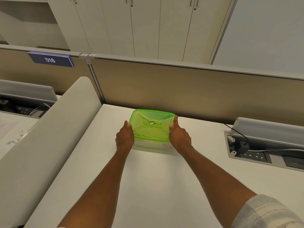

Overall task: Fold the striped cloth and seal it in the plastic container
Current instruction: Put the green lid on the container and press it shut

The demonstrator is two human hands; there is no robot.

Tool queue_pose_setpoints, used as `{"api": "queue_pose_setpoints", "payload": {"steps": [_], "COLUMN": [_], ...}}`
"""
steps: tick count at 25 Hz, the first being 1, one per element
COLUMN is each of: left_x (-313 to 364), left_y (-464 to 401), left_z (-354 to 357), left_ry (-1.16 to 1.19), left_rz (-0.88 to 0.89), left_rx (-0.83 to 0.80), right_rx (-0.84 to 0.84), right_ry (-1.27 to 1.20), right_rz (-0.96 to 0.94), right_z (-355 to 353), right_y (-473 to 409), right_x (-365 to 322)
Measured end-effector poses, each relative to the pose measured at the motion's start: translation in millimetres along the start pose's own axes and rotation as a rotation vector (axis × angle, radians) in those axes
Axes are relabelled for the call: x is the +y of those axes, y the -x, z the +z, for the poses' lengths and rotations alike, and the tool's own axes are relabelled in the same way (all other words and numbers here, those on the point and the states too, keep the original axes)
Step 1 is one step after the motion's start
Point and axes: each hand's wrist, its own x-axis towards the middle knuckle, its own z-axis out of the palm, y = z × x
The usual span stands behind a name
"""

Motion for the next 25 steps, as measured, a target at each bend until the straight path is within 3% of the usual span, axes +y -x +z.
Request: {"api": "queue_pose_setpoints", "payload": {"steps": [19, 25], "left_x": [-4, -6], "left_y": [-3, 0], "left_z": [7, -4], "left_ry": [0.047, -0.037], "left_rz": [0.031, 0.089], "left_rx": [0.154, 0.095], "right_rx": [-0.006, 0.018], "right_ry": [0.058, 0.053], "right_rz": [-0.024, -0.049], "right_z": [-8, -10], "right_y": [3, 5], "right_x": [-6, -5]}}
